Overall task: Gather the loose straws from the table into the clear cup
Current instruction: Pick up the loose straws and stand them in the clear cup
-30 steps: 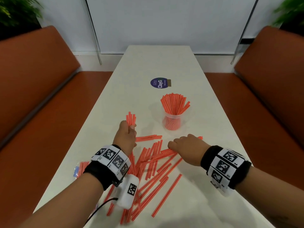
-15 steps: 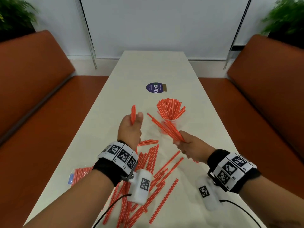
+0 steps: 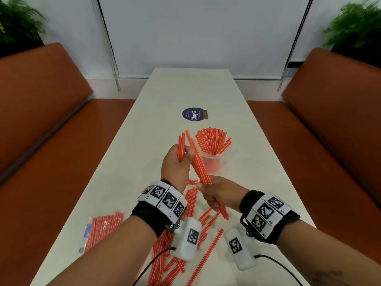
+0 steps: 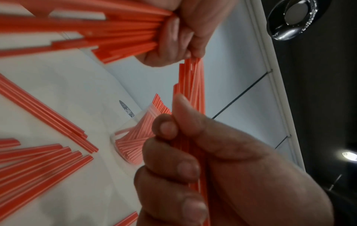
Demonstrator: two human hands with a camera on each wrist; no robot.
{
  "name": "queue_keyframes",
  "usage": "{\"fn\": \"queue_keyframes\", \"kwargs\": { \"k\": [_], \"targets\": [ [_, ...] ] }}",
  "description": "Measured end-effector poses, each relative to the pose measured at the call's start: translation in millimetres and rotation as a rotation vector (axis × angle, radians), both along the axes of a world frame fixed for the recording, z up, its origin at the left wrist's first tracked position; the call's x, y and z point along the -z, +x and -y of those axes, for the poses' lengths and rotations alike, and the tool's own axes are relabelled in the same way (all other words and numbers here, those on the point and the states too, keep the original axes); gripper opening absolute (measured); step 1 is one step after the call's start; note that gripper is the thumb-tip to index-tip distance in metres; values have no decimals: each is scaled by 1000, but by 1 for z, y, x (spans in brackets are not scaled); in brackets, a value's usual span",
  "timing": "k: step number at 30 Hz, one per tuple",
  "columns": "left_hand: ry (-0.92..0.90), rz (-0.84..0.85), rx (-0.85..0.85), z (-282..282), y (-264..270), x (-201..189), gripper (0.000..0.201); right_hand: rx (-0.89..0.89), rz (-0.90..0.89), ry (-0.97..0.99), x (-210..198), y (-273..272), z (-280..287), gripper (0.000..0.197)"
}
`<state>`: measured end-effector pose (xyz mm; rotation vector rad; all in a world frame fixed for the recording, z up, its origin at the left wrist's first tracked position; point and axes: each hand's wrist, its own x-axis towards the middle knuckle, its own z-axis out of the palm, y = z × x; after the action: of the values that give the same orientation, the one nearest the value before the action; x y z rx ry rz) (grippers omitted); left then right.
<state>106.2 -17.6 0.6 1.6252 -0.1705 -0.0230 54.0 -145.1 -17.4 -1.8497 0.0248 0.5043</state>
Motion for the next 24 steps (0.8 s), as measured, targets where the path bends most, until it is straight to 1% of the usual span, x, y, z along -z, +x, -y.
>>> {"fn": "queue_keyframes", "kwargs": {
  "k": [3, 6, 9, 10, 13, 16, 19, 22, 24],
  "targets": [
    [12, 11, 30, 1, 2, -1, 20, 39, 5, 15, 1, 4, -6, 30],
    [8, -1, 18, 0, 5, -1, 21, 93, -5, 22, 3, 6, -9, 30],
    [-20, -27, -17, -2, 4, -2, 14, 128, -23, 3, 4, 7, -10, 29],
    [-30, -30, -42, -3, 4, -4, 10, 122, -21, -15, 4, 7, -10, 28],
    [-42, 21, -129, -6, 8, -8, 17, 65, -23, -94, 3, 4, -8, 25],
    [-4, 70, -174, -7, 12, -13, 7, -14, -17, -127, 2, 0, -8, 24],
    [38, 68, -153, -4, 12, -11, 21, -84, 25, -148, 1, -1, -7, 17],
    [103, 38, -107, 0, 8, -7, 23, -87, 46, -124, 1, 1, -7, 22],
    [130, 34, -76, 2, 7, -6, 24, -66, 49, -106, 1, 1, -8, 20]
  ]
}}
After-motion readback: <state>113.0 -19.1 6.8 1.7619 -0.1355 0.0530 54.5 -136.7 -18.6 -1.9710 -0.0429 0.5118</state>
